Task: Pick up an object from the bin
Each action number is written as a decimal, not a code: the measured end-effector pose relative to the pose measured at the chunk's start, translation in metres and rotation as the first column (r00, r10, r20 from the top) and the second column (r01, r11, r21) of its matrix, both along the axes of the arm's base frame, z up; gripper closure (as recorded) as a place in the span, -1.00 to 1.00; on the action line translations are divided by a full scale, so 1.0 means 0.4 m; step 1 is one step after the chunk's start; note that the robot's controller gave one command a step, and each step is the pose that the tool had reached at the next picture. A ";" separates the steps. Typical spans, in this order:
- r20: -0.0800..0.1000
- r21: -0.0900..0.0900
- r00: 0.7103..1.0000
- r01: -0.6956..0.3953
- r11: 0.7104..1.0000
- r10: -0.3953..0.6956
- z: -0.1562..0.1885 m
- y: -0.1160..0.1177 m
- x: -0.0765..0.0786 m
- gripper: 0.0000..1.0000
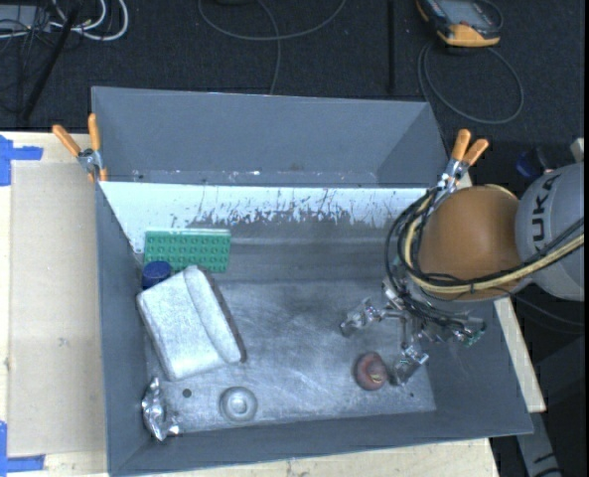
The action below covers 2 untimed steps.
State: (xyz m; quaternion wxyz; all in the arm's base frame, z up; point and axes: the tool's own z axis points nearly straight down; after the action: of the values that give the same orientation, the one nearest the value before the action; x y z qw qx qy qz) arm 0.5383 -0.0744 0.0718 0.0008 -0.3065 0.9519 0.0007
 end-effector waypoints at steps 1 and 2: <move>-0.005 -0.003 1.000 0.005 1.000 -0.005 0.006 -0.005 -0.003 1.00; -0.001 -0.001 1.000 0.007 1.000 -0.007 0.003 -0.004 -0.002 -1.00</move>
Offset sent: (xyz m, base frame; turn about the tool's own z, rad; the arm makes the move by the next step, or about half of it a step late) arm 0.0000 0.0000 0.0000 0.0000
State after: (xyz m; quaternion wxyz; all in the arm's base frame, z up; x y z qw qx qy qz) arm 0.5374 -0.0759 0.0732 0.0002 -0.3031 0.9530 0.0004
